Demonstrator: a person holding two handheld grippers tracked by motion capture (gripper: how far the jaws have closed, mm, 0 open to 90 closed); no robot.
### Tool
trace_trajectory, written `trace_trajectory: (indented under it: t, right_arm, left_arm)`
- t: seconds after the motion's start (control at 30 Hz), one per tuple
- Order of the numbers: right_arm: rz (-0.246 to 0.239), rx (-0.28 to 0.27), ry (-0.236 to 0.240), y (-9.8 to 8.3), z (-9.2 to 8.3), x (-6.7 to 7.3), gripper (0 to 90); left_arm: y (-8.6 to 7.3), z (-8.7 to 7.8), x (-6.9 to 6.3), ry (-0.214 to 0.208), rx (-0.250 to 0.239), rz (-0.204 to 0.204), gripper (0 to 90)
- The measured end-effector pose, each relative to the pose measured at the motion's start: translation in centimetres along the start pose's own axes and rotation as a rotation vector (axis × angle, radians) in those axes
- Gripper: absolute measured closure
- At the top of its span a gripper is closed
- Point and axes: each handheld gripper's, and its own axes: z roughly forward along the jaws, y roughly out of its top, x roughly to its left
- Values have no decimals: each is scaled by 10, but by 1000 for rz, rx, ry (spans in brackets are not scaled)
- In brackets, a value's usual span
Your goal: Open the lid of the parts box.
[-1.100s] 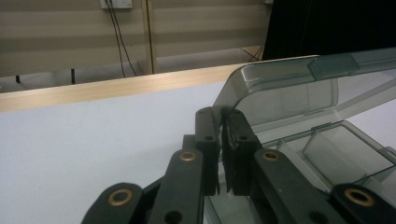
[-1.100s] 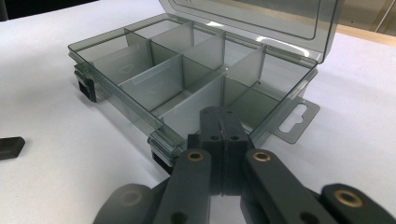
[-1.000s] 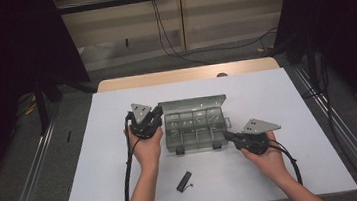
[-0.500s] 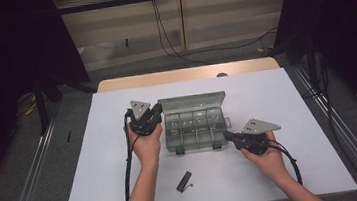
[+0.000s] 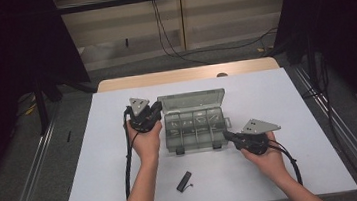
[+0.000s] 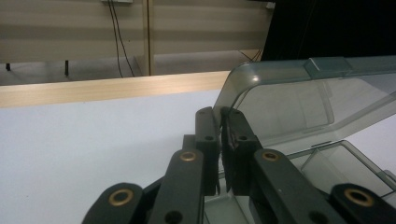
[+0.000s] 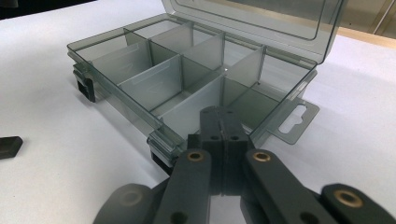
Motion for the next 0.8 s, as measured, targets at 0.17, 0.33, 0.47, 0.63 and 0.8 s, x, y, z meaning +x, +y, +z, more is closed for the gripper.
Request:
trace_trajectory:
  t: [0.17, 0.33, 0.47, 0.63, 0.8]
  right_arm:
    - [1, -1, 0, 0, 0, 0, 900]
    - [0, -1, 1, 0, 0, 0, 900]
    - [3, -1, 1, 0, 0, 0, 900]
    - [2, -1, 1, 0, 0, 0, 900]
    - [2, -1, 2, 0, 0, 0, 900]
  left_arm:
    - [2, 2, 0, 4, 5, 0, 861]
    - [3, 3, 1, 4, 6, -1, 862]
    - [4, 4, 1, 7, 4, -10, 861]
    - [6, 6, 1, 8, 7, -17, 861]
    - [8, 8, 2, 11, 12, -14, 861]
